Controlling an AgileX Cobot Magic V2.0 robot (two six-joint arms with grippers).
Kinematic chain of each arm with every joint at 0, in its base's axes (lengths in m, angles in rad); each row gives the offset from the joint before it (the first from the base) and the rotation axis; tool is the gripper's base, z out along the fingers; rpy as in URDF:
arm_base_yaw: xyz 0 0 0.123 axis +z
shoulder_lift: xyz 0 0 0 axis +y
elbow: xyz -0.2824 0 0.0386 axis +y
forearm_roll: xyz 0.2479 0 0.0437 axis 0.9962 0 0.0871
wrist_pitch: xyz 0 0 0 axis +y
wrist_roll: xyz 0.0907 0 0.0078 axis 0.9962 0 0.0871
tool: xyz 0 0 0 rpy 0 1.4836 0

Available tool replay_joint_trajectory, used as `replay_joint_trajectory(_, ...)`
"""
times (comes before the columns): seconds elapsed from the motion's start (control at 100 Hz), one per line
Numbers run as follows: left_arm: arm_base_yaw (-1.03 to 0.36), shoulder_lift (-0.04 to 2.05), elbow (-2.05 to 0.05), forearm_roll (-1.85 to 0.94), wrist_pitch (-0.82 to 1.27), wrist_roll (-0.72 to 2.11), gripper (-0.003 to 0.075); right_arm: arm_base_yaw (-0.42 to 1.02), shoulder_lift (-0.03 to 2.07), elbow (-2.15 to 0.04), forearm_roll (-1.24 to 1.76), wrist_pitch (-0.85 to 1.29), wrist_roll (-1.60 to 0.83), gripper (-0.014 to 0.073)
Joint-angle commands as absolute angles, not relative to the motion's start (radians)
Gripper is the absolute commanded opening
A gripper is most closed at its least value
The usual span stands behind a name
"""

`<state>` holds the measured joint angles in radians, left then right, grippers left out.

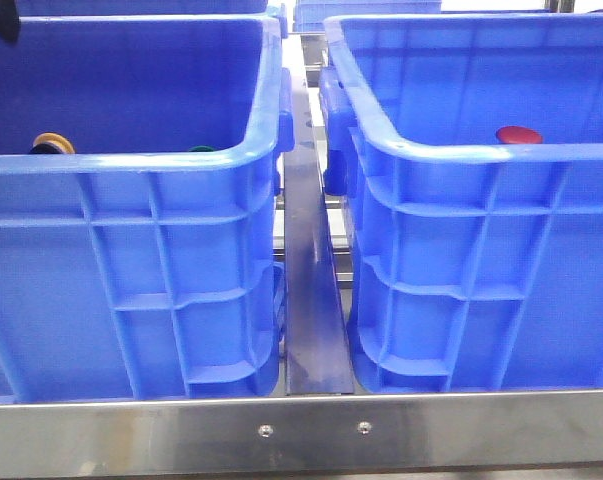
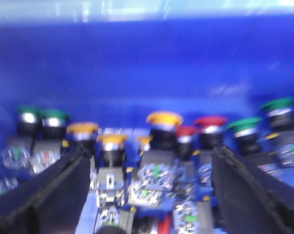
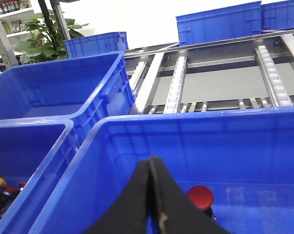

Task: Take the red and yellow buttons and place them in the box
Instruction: 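Lower the left gripper and grasp a yellow-capped push button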

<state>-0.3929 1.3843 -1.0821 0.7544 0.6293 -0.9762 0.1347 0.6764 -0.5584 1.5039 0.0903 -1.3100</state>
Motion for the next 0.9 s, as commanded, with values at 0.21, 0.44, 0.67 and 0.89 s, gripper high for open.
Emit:
replay_joint_trajectory(0.21,-0.253,1.473,-1.151,0.368,0.519,-0.601,0.0489,0.135,0.671,-0.585,1.507,0.110,-1.318,-0.0065)
replay_joint_trajectory(0.44,-0.221,1.528,-1.223,0.280,0.538,-0.454,0.0489,0.135,0.671,-0.585,1.507,0.115,-1.318,-0.0065)
replay_joint_trajectory(0.67,-0.221,1.623,-1.278,0.194,0.560,-0.353,0.0489,0.135,0.671,-0.585,1.507,0.115,-1.318,-0.0065)
replay_joint_trajectory(0.89,-0.220,1.676,-1.288,0.199,0.551,-0.349,0.0489,0.135,0.671,-0.585,1.507,0.116,-1.318,-0.0065)
